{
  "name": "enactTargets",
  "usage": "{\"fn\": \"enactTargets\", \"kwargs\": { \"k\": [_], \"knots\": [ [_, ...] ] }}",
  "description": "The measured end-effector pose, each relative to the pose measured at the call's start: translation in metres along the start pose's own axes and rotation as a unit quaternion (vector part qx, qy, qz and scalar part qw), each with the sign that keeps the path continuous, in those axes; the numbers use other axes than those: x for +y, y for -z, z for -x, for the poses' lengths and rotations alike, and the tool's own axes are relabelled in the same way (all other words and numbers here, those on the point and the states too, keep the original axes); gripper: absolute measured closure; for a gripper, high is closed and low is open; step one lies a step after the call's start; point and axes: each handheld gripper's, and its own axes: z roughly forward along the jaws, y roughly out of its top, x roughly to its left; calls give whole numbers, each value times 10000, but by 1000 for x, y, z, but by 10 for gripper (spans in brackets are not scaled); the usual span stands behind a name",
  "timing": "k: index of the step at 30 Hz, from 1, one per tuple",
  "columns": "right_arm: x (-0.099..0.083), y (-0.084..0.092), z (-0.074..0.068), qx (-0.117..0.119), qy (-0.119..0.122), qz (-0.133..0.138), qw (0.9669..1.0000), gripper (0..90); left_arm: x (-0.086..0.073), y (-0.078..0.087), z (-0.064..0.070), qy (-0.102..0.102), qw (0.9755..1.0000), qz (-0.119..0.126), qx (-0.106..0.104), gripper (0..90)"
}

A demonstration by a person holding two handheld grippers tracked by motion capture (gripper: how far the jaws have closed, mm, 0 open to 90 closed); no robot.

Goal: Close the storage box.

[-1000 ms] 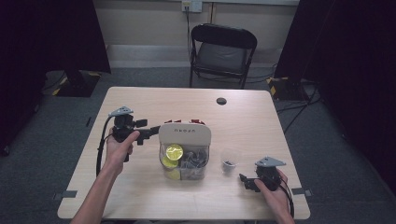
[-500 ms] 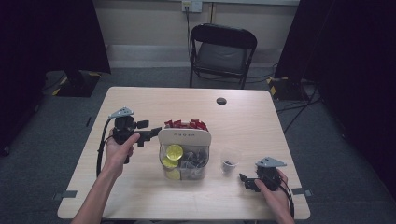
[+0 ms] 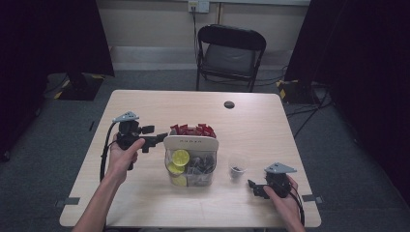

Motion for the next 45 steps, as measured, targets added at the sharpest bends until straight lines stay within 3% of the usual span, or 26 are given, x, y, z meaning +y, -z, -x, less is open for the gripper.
{"fn": "enactTargets", "kwargs": {
  "k": [26, 39, 45],
  "knots": [
    [-1, 0, 0, -9, -6, 11, 10000, 131, -6, 8, 8, -101, 9998, -139, -107, 200],
    [0, 0, 0, -14, -22, -1, 10000, 130, -10, 0, 21, -246, 9987, -354, -279, 188],
    [0, 0, 0, -14, -22, -1, 10000, 130, -12, -1, 20, -212, 9986, -398, -281, 183]
  ]
}}
